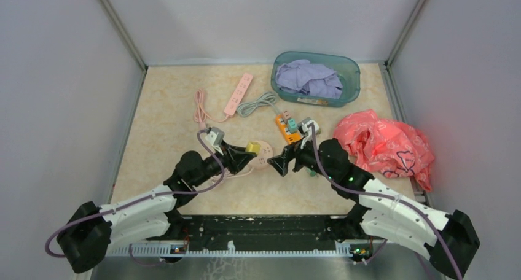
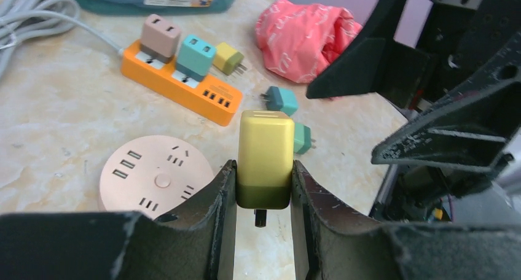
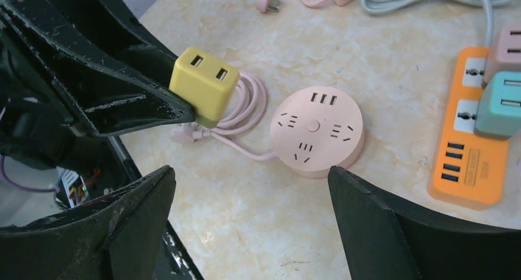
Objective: Insert the plug
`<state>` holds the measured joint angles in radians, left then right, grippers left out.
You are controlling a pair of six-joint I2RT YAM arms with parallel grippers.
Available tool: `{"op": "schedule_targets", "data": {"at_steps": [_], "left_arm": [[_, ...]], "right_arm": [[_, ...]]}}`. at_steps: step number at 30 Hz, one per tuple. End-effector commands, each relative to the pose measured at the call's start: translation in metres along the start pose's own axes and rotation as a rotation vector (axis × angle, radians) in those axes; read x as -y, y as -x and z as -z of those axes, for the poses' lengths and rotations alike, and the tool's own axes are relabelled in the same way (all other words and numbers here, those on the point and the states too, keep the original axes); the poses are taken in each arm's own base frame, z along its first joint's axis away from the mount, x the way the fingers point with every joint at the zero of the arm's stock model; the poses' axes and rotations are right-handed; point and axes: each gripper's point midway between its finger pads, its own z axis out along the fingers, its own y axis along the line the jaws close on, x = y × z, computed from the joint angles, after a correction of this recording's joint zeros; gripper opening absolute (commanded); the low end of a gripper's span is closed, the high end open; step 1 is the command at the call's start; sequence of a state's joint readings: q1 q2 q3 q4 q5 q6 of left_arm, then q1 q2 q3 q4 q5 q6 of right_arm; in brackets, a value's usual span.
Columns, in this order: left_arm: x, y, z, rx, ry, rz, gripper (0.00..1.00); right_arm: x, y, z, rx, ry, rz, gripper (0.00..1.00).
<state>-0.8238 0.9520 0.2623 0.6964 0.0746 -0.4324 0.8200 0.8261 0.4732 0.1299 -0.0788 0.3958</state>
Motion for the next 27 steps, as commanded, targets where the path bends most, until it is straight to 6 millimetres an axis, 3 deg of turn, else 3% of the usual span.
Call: {"op": "schedule_targets", "data": {"at_steps": [1,14,27], "left_arm": [[0.03,-0.006,0.013,-0.058,-0.21,-0.062,0.0],[0.077,-0.017,0.037,-0.156,-0.546,-0.215,0.0],[0.094,-0.02,0.039,-0.216,-0.679,-0.249,0.0]], "right_arm": [[-0.031,0.03,0.01,0.048,0.177,0.181,0.94],[-0.076,0.013,0.032,-0.104,0.514,0.441,0.91],[-0.089,-0.004,0.018,-0.248,0.676,0.46,0.72]]}}
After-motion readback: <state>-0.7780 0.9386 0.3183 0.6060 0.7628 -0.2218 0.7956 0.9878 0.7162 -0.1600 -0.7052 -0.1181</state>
